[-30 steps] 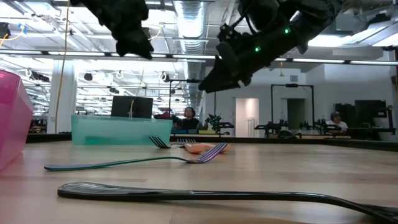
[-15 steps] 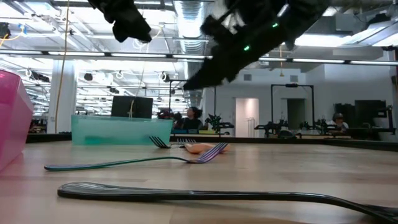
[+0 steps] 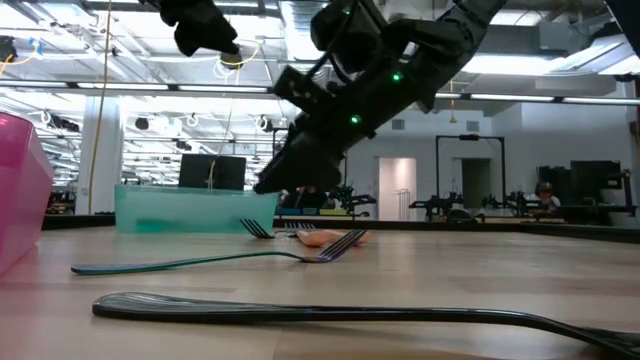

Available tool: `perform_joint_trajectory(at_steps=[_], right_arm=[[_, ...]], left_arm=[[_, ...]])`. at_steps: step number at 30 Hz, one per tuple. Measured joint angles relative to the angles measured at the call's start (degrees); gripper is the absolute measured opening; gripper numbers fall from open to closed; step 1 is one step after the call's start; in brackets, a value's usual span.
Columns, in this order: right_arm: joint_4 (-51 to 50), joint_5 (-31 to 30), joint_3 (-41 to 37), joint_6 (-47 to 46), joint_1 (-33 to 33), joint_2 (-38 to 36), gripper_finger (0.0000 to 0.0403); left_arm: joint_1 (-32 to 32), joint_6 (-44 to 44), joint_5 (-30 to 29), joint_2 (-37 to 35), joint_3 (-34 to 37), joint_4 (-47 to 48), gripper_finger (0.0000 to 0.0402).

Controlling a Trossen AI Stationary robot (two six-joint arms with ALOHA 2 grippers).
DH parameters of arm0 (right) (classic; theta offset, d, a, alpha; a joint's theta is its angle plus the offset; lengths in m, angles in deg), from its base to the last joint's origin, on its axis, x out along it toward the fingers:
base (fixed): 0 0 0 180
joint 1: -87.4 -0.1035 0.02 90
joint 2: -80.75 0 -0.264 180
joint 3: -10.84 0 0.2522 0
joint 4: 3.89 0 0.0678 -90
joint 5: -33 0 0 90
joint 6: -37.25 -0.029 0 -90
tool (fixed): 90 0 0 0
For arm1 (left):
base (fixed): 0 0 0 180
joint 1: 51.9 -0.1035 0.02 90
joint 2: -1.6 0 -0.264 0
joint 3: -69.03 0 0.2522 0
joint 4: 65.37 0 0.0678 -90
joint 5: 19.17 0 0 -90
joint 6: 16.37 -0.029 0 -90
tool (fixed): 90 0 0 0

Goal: Sort silverware by color (type)
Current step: Put the black fork into the orange bin

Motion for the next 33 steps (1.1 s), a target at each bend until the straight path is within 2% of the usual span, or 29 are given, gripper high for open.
perform_joint_trajectory(at_steps=[26, 32, 33], right_arm=[[2.39, 1.83, 0.26, 1.09, 0.43, 0.00, 0.0233], [5.43, 0.54, 1.04, 1.26, -0.39, 5.02, 0.0233], [6.17, -1.18, 1.76, 1.60, -0.68, 5.78, 0.0233]], left_arm=[[0.02, 0.22, -0.17, -0.26, 0.00, 0.81, 0.0164], [0.02, 0.22, -0.17, -0.24, 0.00, 0.90, 0.0164], [0.02, 0.24, -0.17, -0.22, 0.00, 0.99, 0.0164]])
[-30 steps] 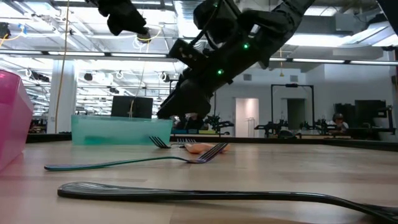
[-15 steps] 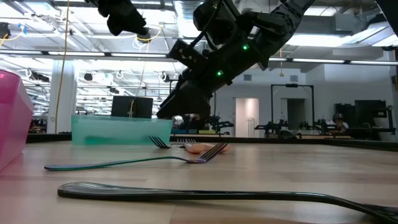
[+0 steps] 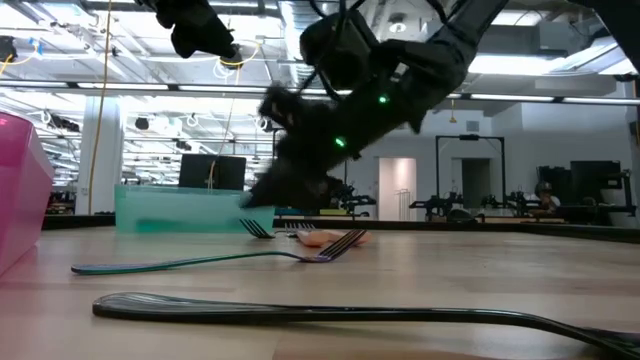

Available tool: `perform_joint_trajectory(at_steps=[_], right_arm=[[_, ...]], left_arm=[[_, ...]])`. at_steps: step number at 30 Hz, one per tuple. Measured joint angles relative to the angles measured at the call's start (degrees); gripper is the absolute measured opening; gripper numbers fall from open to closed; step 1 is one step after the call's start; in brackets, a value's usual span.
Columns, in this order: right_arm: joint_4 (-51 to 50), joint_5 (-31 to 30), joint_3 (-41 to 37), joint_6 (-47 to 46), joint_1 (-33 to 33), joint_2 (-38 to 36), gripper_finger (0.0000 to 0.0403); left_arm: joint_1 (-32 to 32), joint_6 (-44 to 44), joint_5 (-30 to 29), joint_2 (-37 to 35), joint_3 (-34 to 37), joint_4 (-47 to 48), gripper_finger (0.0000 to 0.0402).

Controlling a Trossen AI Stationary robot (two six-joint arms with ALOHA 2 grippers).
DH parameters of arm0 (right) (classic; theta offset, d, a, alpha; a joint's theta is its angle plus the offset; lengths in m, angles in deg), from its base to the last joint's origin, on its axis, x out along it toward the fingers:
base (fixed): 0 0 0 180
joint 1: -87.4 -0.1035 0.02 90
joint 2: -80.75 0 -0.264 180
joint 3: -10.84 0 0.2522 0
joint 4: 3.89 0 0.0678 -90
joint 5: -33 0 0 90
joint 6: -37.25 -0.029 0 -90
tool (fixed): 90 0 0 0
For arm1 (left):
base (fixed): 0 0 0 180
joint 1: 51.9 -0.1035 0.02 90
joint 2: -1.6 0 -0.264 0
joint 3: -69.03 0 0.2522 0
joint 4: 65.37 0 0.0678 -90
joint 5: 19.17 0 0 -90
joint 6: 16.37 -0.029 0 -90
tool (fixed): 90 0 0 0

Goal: Sort silverware by color (type)
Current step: Put the black fork into the orange bin

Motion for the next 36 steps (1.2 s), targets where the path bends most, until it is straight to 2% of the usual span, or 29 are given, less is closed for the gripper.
perform_joint_trajectory(at_steps=[3, 8, 11, 20, 27, 36], right_arm=[[-2.49, -7.17, 0.84, 1.66, -0.70, 1.81, 0.0233], [-1.80, -5.09, 1.96, 2.50, -0.53, 2.78, 0.0233], [-2.38, -6.18, 1.90, 1.61, -0.08, 2.71, 0.0232], [-2.95, -4.61, 1.89, -2.78, 2.43, 3.76, 0.0207], [-3.42, -4.66, 2.02, -5.94, 3.02, 5.83, 0.0144], [-3.84, -8.21, 2.16, -9.68, 3.68, 6.16, 0.0058]], left_arm=[[0.21, 0.08, -0.03, -0.02, 0.00, 0.17, 0.0164], [0.63, 0.20, -0.02, 0.00, 0.00, 0.26, 0.0164], [0.63, 0.46, -0.04, 0.00, 0.00, 0.24, 0.0164], [0.61, 0.61, -0.57, 0.00, 0.00, 0.28, 0.0164], [0.61, 0.61, -0.68, 0.00, 0.00, 0.37, 0.0164], [0.63, 0.74, -1.34, 0.00, 0.00, 0.39, 0.0164]])
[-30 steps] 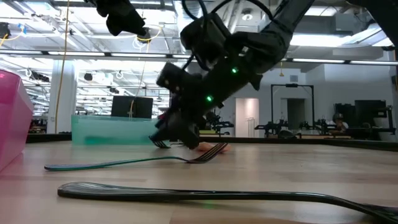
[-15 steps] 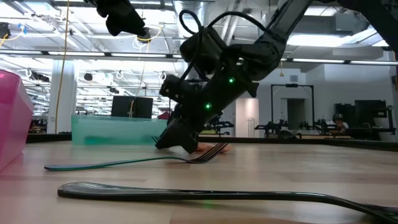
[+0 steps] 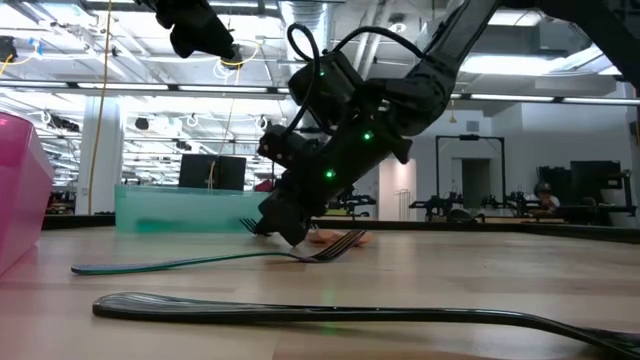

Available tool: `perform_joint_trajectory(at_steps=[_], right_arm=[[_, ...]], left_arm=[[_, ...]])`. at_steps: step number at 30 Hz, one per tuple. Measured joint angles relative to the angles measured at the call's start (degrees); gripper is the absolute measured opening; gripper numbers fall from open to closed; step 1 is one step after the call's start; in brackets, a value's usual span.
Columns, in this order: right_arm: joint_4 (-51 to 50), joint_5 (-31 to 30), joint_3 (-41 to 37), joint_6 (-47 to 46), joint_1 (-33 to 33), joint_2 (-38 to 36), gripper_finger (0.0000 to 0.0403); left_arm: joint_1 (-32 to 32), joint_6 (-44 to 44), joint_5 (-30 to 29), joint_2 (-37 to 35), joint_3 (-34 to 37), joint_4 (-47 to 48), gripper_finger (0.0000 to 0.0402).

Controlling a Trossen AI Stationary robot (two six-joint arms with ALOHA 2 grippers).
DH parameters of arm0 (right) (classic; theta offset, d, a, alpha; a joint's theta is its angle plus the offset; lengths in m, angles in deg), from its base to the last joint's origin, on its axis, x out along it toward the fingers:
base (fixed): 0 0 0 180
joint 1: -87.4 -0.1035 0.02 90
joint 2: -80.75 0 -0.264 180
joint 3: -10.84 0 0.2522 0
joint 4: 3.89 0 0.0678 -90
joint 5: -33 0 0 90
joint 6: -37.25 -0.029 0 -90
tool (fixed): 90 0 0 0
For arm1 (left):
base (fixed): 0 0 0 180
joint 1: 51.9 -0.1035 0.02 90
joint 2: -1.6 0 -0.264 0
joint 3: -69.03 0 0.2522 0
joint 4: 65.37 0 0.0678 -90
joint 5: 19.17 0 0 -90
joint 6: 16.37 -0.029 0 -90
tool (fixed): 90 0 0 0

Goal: Sort silverware by color (type)
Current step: Put the black fork into the orange bin

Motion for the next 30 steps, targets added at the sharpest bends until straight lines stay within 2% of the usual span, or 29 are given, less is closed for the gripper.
perform_joint_trajectory(at_steps=[5, 14, 23, 30], right_arm=[[-0.39, -0.69, -0.01, -1.78, 0.16, 0.07, 0.0014], [-1.34, -0.41, -0.23, -1.70, -1.17, -1.68, 0.0029], [1.58, -0.63, -0.20, 8.11, -4.11, -1.86, 0.0083], [3.99, -1.11, 1.11, 10.52, -3.79, -1.86, 0.0186]], left_arm=[[0.00, 0.09, -0.09, 0.00, 0.00, 0.00, 0.0164], [0.00, 0.00, -0.16, 0.00, 0.00, 0.02, 0.0164], [0.20, 0.02, -0.15, 0.00, 0.00, 0.90, 0.0164], [0.22, 0.04, -0.15, 0.02, 1.94, 0.25, 0.0164]])
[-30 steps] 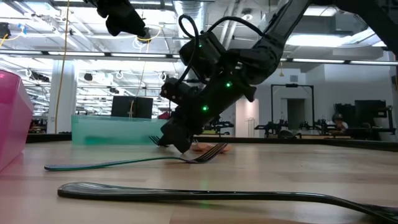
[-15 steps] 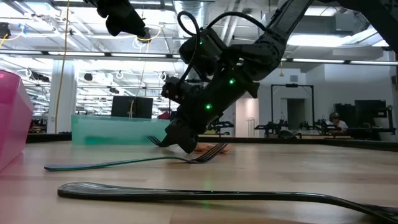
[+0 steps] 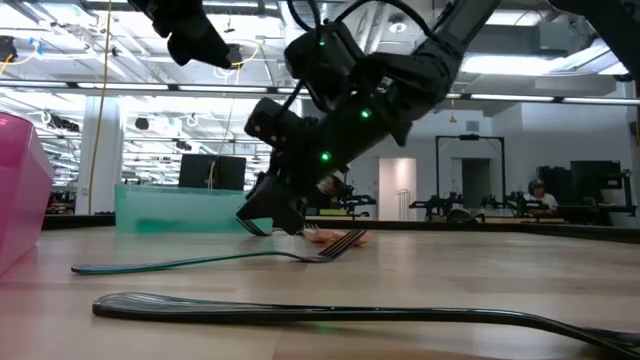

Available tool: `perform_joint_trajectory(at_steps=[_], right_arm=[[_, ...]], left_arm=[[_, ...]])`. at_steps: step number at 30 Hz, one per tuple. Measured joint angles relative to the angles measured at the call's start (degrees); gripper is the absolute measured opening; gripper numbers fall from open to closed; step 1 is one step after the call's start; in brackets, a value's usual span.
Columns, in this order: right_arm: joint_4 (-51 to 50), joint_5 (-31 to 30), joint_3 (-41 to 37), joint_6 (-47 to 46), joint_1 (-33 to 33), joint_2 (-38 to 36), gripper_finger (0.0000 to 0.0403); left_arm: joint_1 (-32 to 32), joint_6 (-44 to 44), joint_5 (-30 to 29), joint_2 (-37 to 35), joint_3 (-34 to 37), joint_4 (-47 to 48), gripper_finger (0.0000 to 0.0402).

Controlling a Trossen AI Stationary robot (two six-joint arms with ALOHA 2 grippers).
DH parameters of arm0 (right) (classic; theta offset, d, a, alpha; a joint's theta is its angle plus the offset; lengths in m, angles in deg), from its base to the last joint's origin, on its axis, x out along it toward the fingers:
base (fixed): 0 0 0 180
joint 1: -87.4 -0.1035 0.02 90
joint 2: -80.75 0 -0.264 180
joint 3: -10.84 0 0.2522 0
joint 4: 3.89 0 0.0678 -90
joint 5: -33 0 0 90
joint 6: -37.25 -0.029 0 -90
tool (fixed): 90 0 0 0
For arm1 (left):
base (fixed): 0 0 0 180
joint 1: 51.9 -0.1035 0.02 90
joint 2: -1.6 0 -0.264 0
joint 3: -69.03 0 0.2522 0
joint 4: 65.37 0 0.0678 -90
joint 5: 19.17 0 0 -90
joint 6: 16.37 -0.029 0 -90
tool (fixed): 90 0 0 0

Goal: Sort silverware by color (type)
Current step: Put the black fork into the orange bin

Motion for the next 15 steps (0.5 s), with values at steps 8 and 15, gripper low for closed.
perform_joint_trajectory(at_steps=[8, 15], right_arm=[[-2.97, 2.71, 5.08, -1.33, 3.36, 1.09, 0.0248], [-4.85, 3.27, 5.72, -1.67, 2.94, 1.20, 0.0245]], left_arm=[[0.00, -0.44, 0.00, -0.19, 0.02, -1.05, 0.0164], [0.00, -0.32, 0.00, -0.11, 0.02, -0.58, 0.0164]])
